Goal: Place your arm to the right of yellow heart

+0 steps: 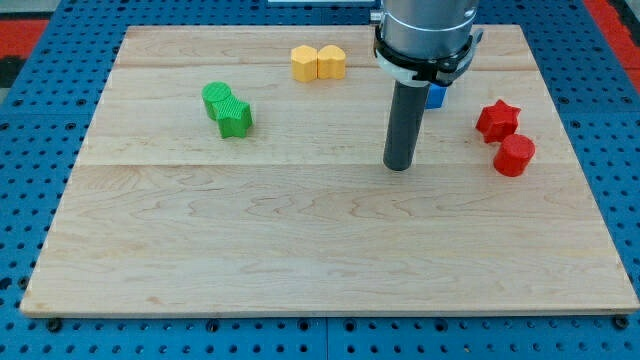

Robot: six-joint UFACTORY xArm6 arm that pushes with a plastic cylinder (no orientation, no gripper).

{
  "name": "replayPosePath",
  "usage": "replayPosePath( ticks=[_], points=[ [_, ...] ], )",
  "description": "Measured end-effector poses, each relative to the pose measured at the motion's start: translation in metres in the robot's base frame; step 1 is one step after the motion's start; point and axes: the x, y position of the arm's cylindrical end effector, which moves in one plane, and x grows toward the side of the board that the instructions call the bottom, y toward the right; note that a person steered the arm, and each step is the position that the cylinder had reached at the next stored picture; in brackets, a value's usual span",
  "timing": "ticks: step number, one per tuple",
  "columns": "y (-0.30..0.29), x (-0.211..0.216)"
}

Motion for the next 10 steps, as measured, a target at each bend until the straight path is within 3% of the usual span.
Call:
replayPosePath(
  ticks=[2,4,8,10],
  points=[
    [0.001,-0.014],
    [0.001,-0.081],
    [0.001,-0.124],
    [0.001,-0.172]
  ],
)
